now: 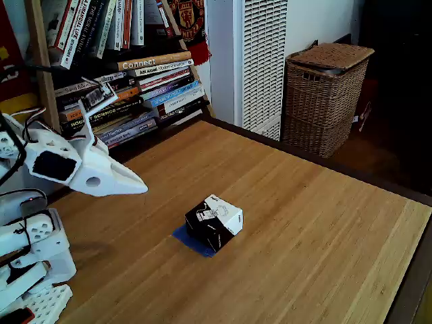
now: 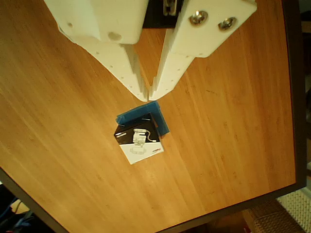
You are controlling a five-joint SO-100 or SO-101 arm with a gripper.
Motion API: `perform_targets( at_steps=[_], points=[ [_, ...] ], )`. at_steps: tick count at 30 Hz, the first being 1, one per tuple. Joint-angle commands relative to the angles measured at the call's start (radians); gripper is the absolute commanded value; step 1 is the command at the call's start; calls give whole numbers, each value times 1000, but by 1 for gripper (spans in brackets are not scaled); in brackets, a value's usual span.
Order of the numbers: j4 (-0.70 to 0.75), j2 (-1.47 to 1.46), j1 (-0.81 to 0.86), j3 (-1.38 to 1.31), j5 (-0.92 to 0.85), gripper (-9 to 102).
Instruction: Push the box on top of the target
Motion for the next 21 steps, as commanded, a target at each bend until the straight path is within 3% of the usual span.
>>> perform_targets(
  at_steps=[1, 21],
  points=[
    [6, 11, 18, -2, -14, 0],
    [64, 167, 52, 69, -55, 0]
  ],
)
